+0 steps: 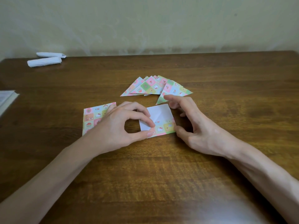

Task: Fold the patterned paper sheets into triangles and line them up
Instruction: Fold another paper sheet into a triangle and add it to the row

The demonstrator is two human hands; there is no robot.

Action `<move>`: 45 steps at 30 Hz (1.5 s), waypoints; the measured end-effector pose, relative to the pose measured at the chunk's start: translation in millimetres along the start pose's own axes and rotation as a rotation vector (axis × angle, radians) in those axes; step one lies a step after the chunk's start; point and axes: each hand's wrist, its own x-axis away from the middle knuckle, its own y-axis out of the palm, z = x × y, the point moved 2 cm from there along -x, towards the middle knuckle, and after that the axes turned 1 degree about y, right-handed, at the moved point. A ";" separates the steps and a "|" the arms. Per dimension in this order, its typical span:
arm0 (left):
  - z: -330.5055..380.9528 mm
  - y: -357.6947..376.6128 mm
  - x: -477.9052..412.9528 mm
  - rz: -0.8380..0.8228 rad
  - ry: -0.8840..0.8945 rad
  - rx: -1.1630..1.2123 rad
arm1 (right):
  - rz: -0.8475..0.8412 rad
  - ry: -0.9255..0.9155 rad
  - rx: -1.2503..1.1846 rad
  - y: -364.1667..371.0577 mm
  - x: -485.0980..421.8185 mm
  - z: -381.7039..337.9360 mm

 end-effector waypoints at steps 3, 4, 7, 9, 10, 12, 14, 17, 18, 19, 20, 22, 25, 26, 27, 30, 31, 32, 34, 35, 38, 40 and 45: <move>-0.1 -0.8 0.6 -0.012 0.015 0.009 | 0.077 0.055 0.048 7.4 -1.9 -6.9; 0.2 -0.7 0.6 -0.012 0.015 0.002 | 0.103 0.079 0.080 10.1 -3.3 -9.3; 2.4 -1.3 0.9 -0.028 0.005 -0.010 | 0.144 0.091 0.198 17.0 -6.5 -13.1; 1.9 -2.7 1.0 -0.049 0.014 -0.006 | 0.153 0.087 0.257 19.1 -7.1 -13.4; 1.4 -3.8 1.2 -0.061 0.025 -0.004 | 0.154 0.087 0.285 19.5 -7.4 -13.4; -0.5 -6.0 1.4 -0.093 0.036 -0.005 | 0.144 0.093 0.329 20.3 -8.2 -14.2; -1.8 -7.4 1.3 -0.117 0.034 0.001 | 0.139 0.111 0.347 21.4 -8.9 -15.8; -2.9 -7.0 1.0 -0.099 0.051 -0.016 | 0.144 0.128 0.365 22.9 -9.9 -18.2; -3.5 -6.7 1.0 -0.095 0.055 -0.031 | 0.144 0.132 0.359 22.6 -10.8 -18.4; -3.8 -6.4 1.1 -0.097 0.057 -0.046 | 0.136 0.140 0.349 22.3 -11.7 -18.5; -4.3 -6.1 1.5 -0.101 0.059 -0.054 | 0.127 0.146 0.341 22.2 -11.9 -18.6; -5.7 -5.8 0.9 -0.092 0.065 -0.043 | 0.129 0.130 0.342 22.3 -11.6 -18.7; -4.7 -5.0 -0.1 -0.072 0.071 -0.046 | 0.145 0.112 0.330 22.5 -8.9 -19.5; -4.3 -5.0 -0.4 -0.068 0.072 -0.045 | 0.144 0.115 0.307 21.3 -8.1 -18.3; -4.4 -5.0 -0.8 -0.069 0.075 -0.041 | 0.139 0.120 0.282 19.9 -8.0 -17.4; -5.7 -4.1 -0.2 -0.064 0.095 -0.030 | 0.124 0.115 0.261 18.6 -8.7 -17.4; -6.0 -3.1 -0.3 -0.049 0.098 -0.031 | 0.125 0.110 0.262 18.7 -8.6 -17.3; -6.0 -2.2 -0.6 -0.028 0.103 -0.040 | 0.123 0.105 0.258 18.5 -8.7 -17.3; -5.4 -0.4 -0.7 0.005 0.128 -0.095 | 0.104 0.117 0.202 15.3 -7.4 -16.2; -5.4 -0.3 -0.9 0.005 0.144 -0.120 | 0.094 0.127 0.155 12.1 -6.6 -15.6; -5.8 -1.9 -1.5 -0.018 0.153 -0.122 | 0.065 0.122 0.109 7.5 -5.5 -15.3; -5.3 -2.3 -1.7 -0.035 0.142 -0.117 | 0.042 0.116 0.101 6.4 -5.8 -13.9; -4.5 -1.8 -1.6 -0.051 0.126 -0.078 | 0.015 0.121 -0.040 -3.9 -6.8 -3.8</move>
